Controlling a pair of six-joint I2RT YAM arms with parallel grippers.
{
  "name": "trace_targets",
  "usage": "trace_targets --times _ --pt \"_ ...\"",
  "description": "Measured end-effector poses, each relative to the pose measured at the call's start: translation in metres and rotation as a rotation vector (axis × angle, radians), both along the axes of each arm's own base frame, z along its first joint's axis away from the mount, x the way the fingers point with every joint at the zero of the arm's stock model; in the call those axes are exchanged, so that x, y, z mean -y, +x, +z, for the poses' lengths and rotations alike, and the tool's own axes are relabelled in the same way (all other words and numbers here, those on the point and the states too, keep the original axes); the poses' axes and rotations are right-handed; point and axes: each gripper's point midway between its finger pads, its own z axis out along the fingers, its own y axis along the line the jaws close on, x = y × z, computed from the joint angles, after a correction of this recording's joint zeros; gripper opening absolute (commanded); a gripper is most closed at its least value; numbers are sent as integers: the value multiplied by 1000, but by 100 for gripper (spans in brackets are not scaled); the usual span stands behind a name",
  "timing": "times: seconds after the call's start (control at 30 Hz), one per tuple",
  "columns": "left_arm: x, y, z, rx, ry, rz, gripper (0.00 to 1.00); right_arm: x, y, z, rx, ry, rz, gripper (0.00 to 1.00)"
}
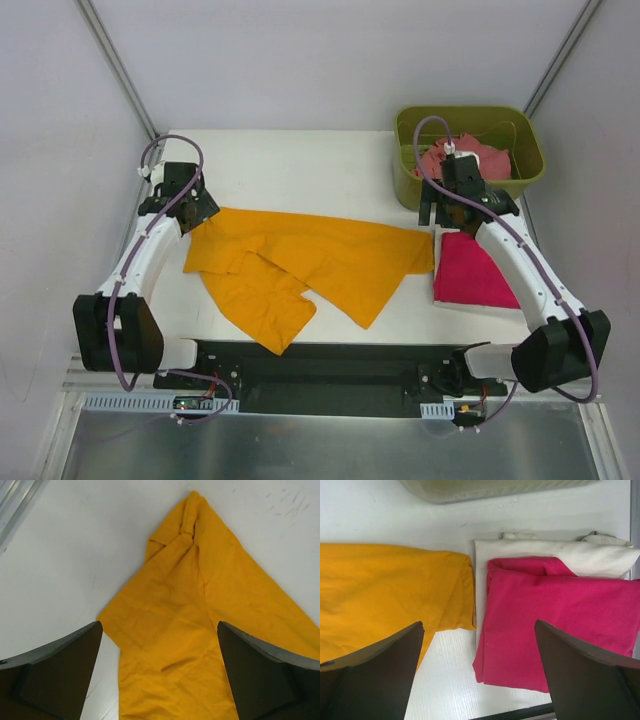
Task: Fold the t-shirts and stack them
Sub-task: Flatten out the tshirt
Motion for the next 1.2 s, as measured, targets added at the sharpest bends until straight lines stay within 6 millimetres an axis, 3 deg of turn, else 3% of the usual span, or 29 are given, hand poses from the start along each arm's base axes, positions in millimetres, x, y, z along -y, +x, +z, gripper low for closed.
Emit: trace_targets --times 0.13,0.23,0.33,0.43,0.53,0.6,0.63,0.73,0.8,0.93,1.2 --pt "11 -10 10 50 -69 -3 99 -5 -5 28 104 68 15 97" --pt "13 -27 7 80 -106 28 99 -15 -16 37 172 153 47 97" --pt "8 -51 -11 60 -143 88 99 -26 -30 26 174 228 89 97" --pt "-17 -70 -30 30 -175 217 99 -37 -37 6 145 280 128 97" --pt "-38 -82 -46 -6 -194 323 88 -46 -44 -16 97 317 160 97" --pt "-38 -80 -54 -31 -221 333 81 -49 -45 -23 81 329 171 97" --pt "-38 -78 -60 -50 -236 333 71 -50 -45 -24 77 332 175 97" --pt "-37 -76 -82 -125 -290 339 55 -53 -42 -23 90 340 187 97" --pt "-36 -76 -95 -171 -331 343 48 -54 -40 -23 95 339 198 97" --pt "-33 -75 -109 -217 -388 349 45 -55 -39 -28 91 335 211 97" --pt "-35 -63 -116 -235 -399 348 38 -51 -40 -34 85 309 212 97"
